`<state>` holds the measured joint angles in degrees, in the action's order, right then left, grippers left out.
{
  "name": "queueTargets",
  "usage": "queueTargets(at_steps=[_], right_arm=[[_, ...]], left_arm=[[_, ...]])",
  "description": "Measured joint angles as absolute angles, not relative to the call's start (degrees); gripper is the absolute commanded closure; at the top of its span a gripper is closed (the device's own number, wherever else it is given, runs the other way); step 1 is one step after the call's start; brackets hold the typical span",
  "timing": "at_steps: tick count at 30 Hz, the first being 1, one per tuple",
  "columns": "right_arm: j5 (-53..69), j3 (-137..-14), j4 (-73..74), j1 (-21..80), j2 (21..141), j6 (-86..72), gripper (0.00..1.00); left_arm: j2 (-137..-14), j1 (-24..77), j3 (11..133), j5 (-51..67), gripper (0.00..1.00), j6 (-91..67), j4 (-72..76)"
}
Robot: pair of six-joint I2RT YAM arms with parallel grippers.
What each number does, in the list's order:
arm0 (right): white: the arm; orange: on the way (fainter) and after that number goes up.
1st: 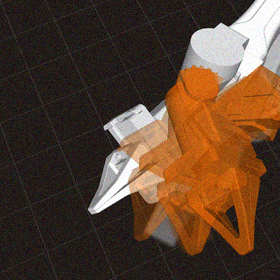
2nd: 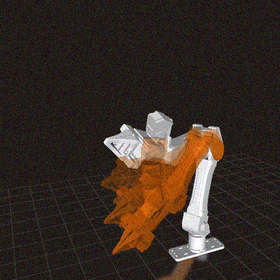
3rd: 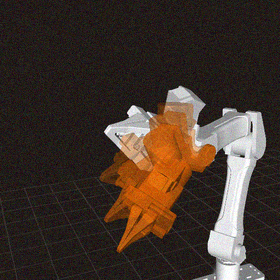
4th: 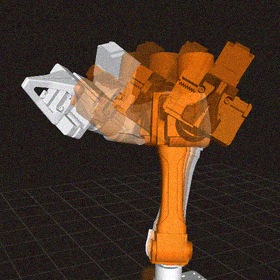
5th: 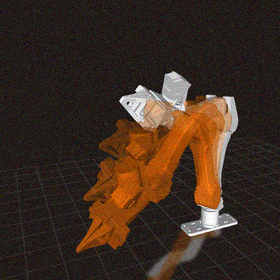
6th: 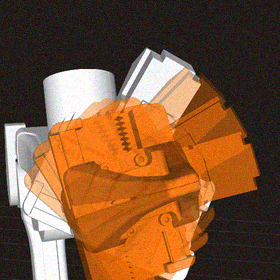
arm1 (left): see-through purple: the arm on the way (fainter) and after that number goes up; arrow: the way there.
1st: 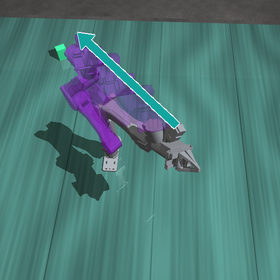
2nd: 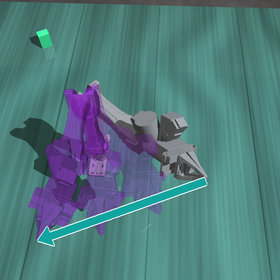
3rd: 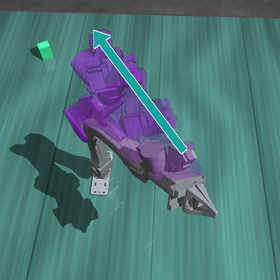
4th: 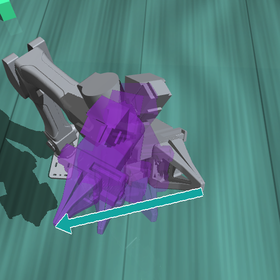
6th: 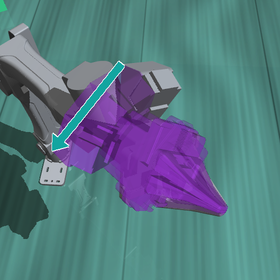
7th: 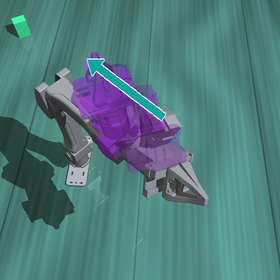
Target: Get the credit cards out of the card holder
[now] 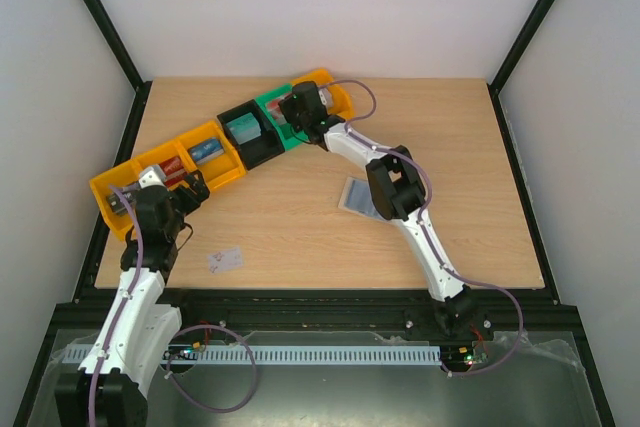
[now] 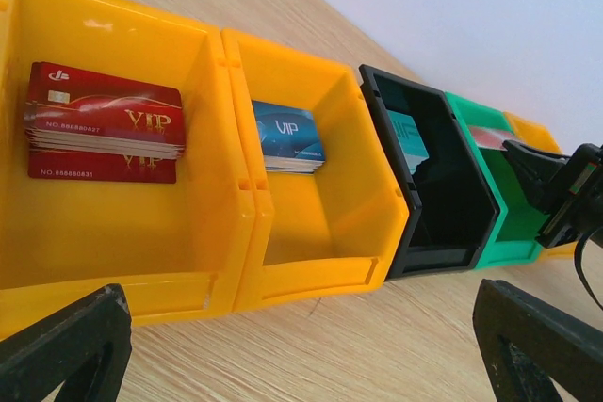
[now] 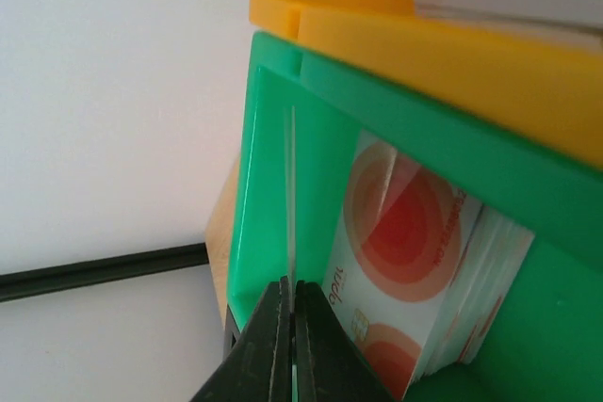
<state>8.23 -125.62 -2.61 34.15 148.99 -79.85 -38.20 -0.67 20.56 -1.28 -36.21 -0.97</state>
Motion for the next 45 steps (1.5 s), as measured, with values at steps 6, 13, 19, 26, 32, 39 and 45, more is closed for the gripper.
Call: queueTargets(at_steps=[6, 13, 19, 26, 32, 39, 45], right_arm=[[6.96, -125.84, -2.76, 33.98, 149.32, -80.23, 0.98], [5.78, -129.73, -2.66, 34.04, 152.11, -80.44, 0.89], [5.45, -130.26, -0.56, 34.11, 152.68, -80.93, 0.63], [4.58, -130.65, 2.59, 34.11, 151.68, -76.90, 0.45], [4.08, -130.65, 5.48, 34.15, 148.00, -71.72, 0.35], [7.49, -129.84, 10.52, 35.35, 141.05, -55.83, 0.27], [12.86, -113.62, 16.73, 43.00, 125.05, -35.09, 0.27]], left_arm=[[-38.15, -0.67, 20.53, -1.41, 0.00, -36.21, -0.67], [-38.11, -0.67, 20.51, -1.41, 0.01, -36.21, -0.56], [-38.11, -0.67, 20.51, -1.45, 0.00, -36.21, -0.58], [-38.17, -0.67, 20.51, -1.54, 0.00, -36.67, -0.60], [-39.53, -0.67, 20.62, -1.58, 0.00, -39.09, -1.80], [-43.99, -0.69, 24.93, -3.38, 0.01, -47.48, -11.79], [-45.93, -1.30, 29.58, -6.11, 0.06, -51.79, -21.76]])
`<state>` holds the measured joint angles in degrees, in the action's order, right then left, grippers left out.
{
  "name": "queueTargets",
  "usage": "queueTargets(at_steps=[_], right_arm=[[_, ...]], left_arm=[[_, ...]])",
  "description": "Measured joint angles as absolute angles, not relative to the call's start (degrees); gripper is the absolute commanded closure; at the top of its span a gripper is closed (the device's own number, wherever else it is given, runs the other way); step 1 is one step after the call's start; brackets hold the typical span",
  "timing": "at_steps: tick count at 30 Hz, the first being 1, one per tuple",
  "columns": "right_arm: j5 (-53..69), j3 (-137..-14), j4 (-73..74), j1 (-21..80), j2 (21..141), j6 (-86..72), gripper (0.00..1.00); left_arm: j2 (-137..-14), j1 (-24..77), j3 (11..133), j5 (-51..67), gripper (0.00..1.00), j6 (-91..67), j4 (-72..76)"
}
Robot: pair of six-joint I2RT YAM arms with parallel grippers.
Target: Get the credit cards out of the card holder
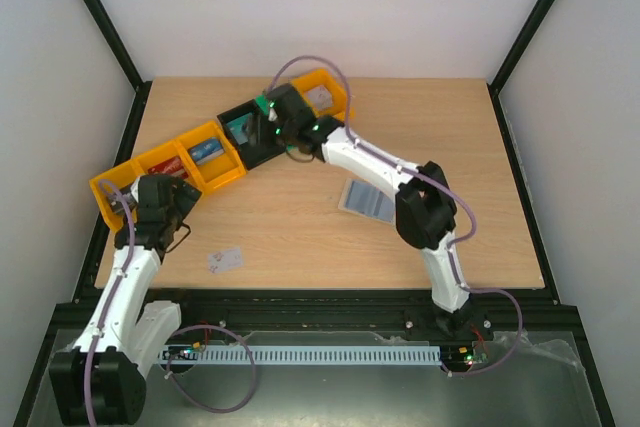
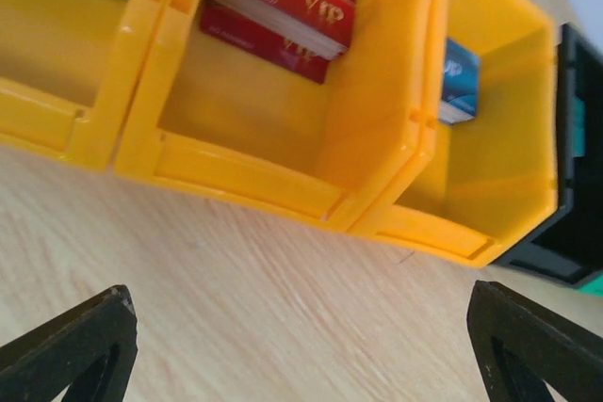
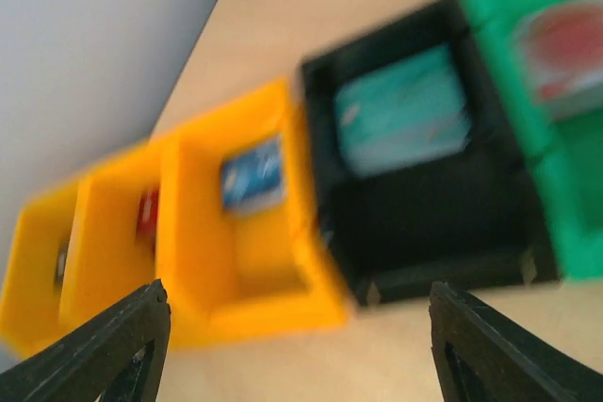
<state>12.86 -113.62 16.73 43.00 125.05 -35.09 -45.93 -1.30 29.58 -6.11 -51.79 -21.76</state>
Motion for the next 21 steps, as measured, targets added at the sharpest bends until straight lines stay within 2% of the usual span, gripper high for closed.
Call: queueTargets(at_steps=[3, 8, 13, 21], right_arm=[[14.48, -107.46, 20.47, 48.38, 120.14, -30.11, 0.30], [17.12, -105.41, 27.62, 55.48, 119.83, -26.55, 0.32], [16.86, -98.37, 29.12, 60.49, 119.22, -25.71, 0.32], [14.55, -83.85, 28.34, 61.65, 114.41, -28.99, 0.31]], left_arm=[[-48.21, -1.30, 32.42, -6.52, 0.13, -53.30, -27.03], [-53.41, -0.67, 31.29, -4.86, 0.27, -55.24, -30.09], [-57.56, 0.21, 23.86, -0.91, 0.28, -55.66, -31.53], [-58.28, 6.24, 24.69, -0.38, 0.28, -56.95, -32.80]])
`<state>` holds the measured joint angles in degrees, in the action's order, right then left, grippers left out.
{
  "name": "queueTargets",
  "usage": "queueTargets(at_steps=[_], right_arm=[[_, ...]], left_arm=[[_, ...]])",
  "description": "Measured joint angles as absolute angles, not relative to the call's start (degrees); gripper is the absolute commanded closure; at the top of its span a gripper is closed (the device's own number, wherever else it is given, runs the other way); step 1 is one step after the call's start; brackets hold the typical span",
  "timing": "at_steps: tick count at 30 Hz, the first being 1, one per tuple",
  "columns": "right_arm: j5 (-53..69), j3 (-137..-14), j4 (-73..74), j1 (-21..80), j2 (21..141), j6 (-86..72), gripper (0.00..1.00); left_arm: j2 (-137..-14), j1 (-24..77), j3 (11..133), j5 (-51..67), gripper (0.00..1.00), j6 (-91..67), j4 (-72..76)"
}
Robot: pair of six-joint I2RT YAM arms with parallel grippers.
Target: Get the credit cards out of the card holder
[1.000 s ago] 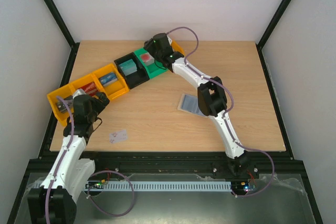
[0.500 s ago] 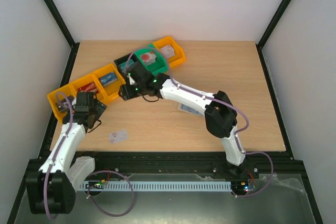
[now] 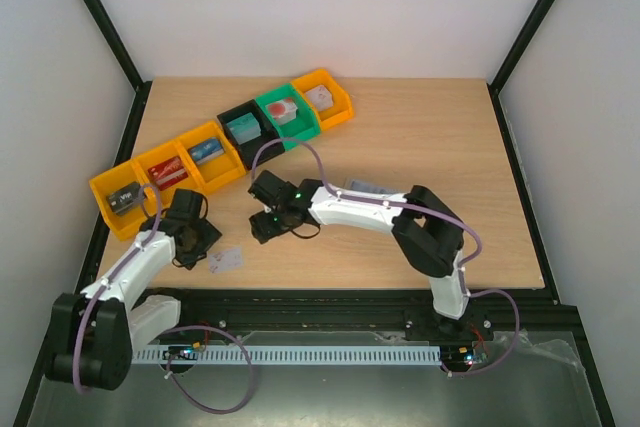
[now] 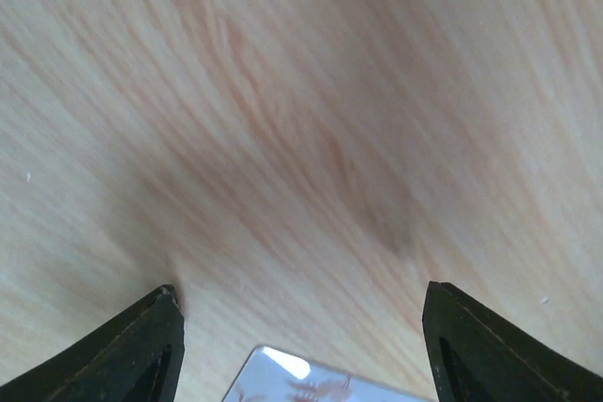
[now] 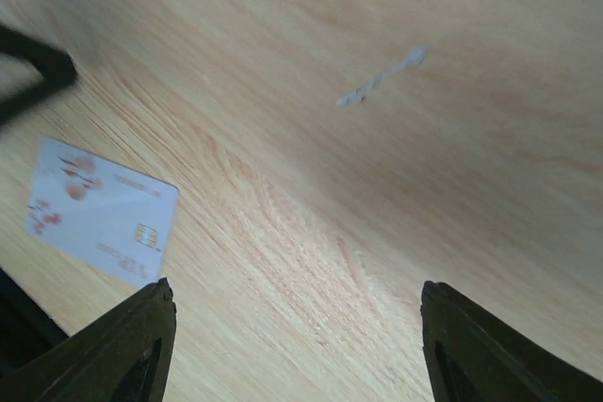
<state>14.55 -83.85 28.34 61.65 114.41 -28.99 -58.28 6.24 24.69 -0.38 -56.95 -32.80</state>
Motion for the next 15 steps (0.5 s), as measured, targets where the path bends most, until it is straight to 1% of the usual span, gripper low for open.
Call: queueTargets(at_steps=[4, 7, 10, 13, 15], right_arm=[[11.75, -83.59, 28.42, 61.28, 109.03, -29.12, 0.30], [10.31, -83.35, 28.42, 61.23, 105.58, -28.80, 0.29], [9.47, -82.37, 28.40, 61.23, 103.88, -28.27, 0.29], [8.75, -81.03, 28.53, 61.23, 103.83, -27.55, 0.28], [8.23, -80.64, 29.28, 61.23, 103.96, -27.22, 0.27]], left_arm=[[-61.91, 10.98, 28.51, -2.20, 0.26, -58.48, -39.29], [-64.45, 12.71, 33.06, -3.84, 0.25, -57.69, -44.14], [-66.32, 13.04, 36.47, -5.04, 0.27, -55.53, -46.06], [-67.85, 13.23, 35.22, -4.69, 0.28, -53.91, -45.95], [-69.52, 13.23, 33.45, -3.64, 0.32, -52.99, -45.80]])
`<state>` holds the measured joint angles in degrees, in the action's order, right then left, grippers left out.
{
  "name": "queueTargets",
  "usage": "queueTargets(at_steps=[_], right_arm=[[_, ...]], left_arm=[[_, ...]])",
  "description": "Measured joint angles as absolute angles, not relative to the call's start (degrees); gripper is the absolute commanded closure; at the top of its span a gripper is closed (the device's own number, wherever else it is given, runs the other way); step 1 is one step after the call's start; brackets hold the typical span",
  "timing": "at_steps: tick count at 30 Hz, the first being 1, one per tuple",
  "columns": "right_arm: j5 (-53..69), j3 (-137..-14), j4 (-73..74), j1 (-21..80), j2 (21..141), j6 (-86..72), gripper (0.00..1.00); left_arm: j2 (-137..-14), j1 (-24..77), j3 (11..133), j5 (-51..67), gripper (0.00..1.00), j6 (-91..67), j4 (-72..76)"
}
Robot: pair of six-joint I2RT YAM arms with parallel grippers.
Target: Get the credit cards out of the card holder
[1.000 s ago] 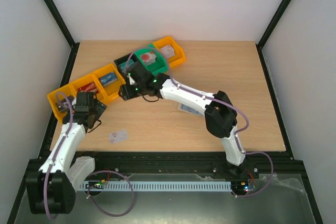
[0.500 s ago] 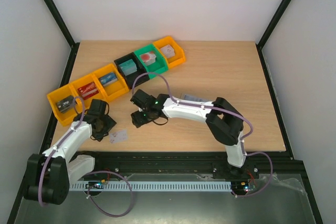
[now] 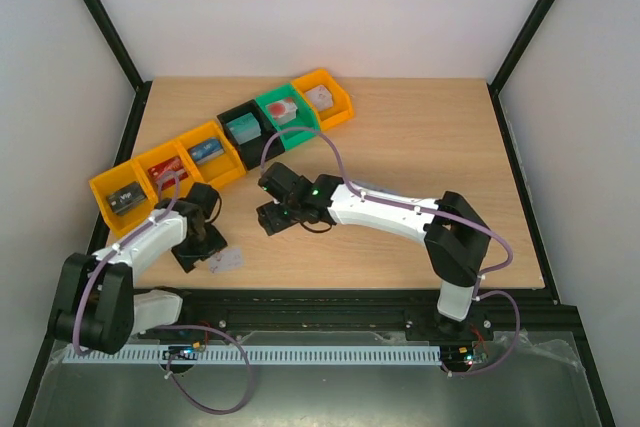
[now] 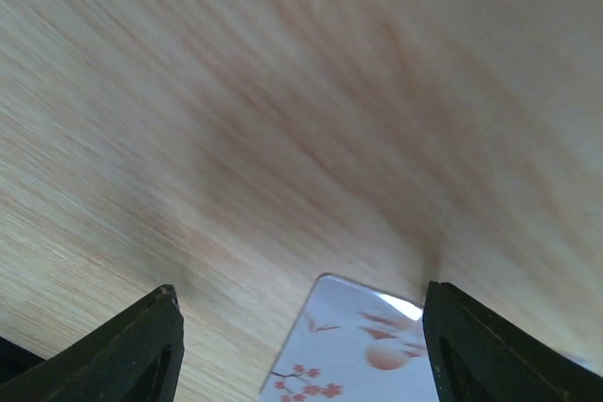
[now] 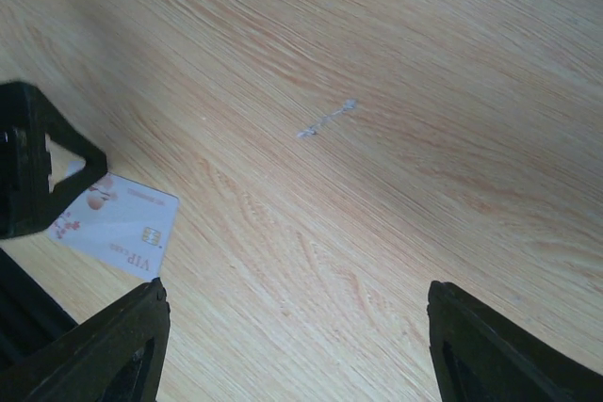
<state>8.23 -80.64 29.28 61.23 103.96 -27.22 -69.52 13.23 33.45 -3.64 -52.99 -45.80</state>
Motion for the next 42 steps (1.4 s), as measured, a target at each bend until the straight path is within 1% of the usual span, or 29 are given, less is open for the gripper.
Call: queueTargets(at_steps=[5, 10, 13, 16, 19, 21, 23, 26, 28, 29, 33, 35, 36, 37, 41, 42], right_arm=[[6.22, -80.25, 30.00, 61.23, 103.96, -26.68, 0.26], [5.15, -80.14, 30.89, 61.17, 103.92, -26.37, 0.24], [4.89, -79.64, 31.27, 60.73, 103.46, -26.39, 0.22], [4.84, -77.38, 31.75, 59.99, 100.73, -26.35, 0.20], [5.50, -74.28, 32.51, 58.48, 95.57, -25.45, 0.20], [7.03, -72.53, 32.73, 57.60, 91.68, -23.59, 0.20], [8.71, -71.37, 32.71, 57.34, 88.99, -21.80, 0.20], [9.21, -70.59, 32.64, 59.07, 87.77, -19.68, 0.19], [8.99, -70.67, 32.58, 61.28, 89.10, -19.46, 0.14], [8.47, -71.07, 32.77, 62.59, 90.56, -19.75, 0.11], [4.80, -75.64, 34.68, 67.16, 99.04, -22.37, 0.07], [3.05, -78.08, 35.40, 69.56, 103.15, -24.56, 0.03], [2.59, -78.72, 35.53, 70.48, 104.55, -25.80, 0.03], [2.44, -79.15, 35.62, 71.37, 105.78, -26.48, 0.05], [2.70, -80.01, 35.70, 73.21, 109.71, -27.94, 0.23], [2.70, -80.27, 35.77, 73.30, 110.87, -27.86, 0.25]], left_arm=[[-70.11, 13.26, 31.31, 0.05, 0.45, -51.46, -43.46], [-68.90, 15.29, 30.48, 2.52, 0.48, -51.48, -41.39], [-68.05, 18.02, 29.54, 6.33, 0.50, -54.26, -36.91], [-67.53, 21.45, 27.92, 11.75, 0.46, -59.13, -28.51], [-66.98, 24.67, 25.17, 17.06, 0.43, -65.84, -17.80], [-67.22, 25.78, 24.71, 19.14, 0.42, -68.20, -14.46], [-67.29, 25.26, 24.91, 20.08, 0.40, -67.99, -14.24], [-67.16, 21.17, 28.77, 19.75, 0.35, -63.61, -17.45], [-66.37, 17.26, 32.75, 18.06, 0.32, -59.07, -19.49], [-65.52, 14.66, 34.83, 16.62, 0.30, -56.40, -20.14], [-61.08, 5.58, 40.14, 9.89, 0.19, -46.61, -21.32], [-58.76, 2.70, 41.50, 6.37, 0.14, -42.37, -21.45], [-57.89, 2.04, 41.76, 5.21, 0.13, -40.60, -21.47], [-56.90, 1.34, 41.82, 3.97, 0.12, -38.85, -21.43], [-55.59, -0.30, 41.58, 1.78, 0.12, -35.24, -21.74], [-55.46, -0.56, 41.39, 1.65, 0.12, -34.92, -21.76]])
